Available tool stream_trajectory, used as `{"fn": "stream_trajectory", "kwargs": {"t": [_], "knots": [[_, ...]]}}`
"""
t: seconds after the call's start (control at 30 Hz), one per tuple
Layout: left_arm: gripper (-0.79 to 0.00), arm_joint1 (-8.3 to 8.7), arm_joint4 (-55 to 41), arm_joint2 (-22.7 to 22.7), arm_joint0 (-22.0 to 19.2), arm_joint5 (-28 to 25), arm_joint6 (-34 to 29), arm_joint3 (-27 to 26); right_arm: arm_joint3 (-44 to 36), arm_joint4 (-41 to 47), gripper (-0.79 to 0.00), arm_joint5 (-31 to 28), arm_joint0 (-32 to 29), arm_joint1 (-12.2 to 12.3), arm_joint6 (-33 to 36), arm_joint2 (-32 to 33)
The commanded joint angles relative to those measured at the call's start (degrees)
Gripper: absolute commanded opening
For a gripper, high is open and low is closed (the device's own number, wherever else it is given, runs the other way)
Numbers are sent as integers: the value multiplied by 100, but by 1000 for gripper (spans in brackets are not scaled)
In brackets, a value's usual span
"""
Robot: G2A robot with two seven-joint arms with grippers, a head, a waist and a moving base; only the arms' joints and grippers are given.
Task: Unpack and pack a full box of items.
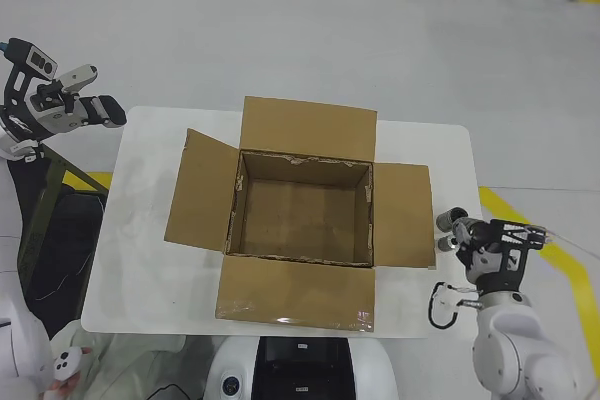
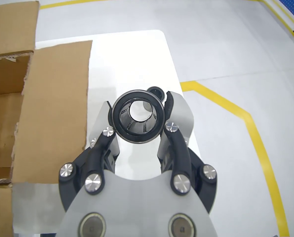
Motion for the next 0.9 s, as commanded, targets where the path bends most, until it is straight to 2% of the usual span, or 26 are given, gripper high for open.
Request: {"fn": "stream_trajectory", "kwargs": {"t": [0.0,0.27,0.6,0.87], "knots": [[0,0,0,0,0,0,0,0,4,-40,-785,-113,218,-1,-9,-105],[0,0,0,0,0,0,0,0,4,-312,-785,-421,1168,-30,141,-842],[0,0,0,0,0,0,0,0,26,-1018,-785,-657,2379,-132,1035,-2239],[0,0,0,0,0,0,0,0,992,-950,-785,-659,3569,-332,1470,-3276]]}}
